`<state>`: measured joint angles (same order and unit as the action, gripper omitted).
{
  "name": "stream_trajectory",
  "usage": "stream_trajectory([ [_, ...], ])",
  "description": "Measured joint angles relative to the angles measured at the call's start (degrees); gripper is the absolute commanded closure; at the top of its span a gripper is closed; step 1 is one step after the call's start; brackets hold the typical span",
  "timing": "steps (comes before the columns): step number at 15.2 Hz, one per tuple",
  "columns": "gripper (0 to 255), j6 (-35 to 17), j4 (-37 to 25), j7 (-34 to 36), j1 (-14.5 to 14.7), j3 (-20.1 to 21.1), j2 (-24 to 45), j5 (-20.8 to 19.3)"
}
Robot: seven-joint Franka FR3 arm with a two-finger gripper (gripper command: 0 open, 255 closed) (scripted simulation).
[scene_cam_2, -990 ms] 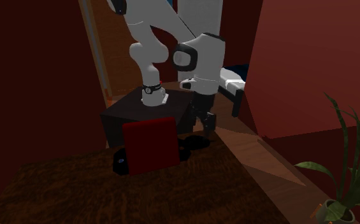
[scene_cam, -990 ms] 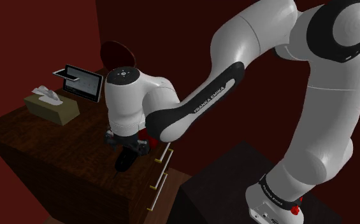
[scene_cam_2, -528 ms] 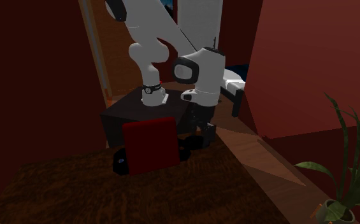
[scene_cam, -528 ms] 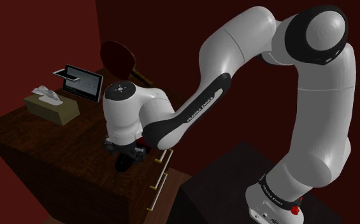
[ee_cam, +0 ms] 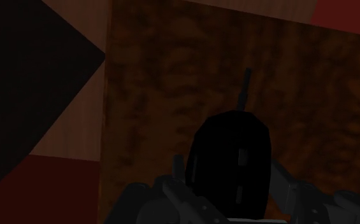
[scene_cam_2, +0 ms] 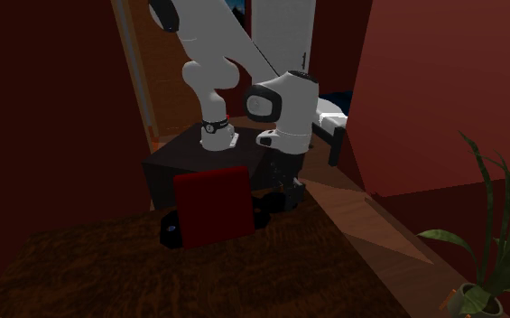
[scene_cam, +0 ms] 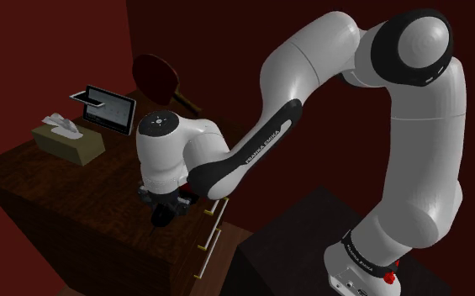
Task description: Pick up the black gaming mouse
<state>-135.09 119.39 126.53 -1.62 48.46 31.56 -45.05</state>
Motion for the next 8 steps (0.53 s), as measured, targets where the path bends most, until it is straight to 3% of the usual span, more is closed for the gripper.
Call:
stream_trajectory([
  [8,255,1.25,0.00,-1.48,-1.28,1.62,-1.57,1.98],
])
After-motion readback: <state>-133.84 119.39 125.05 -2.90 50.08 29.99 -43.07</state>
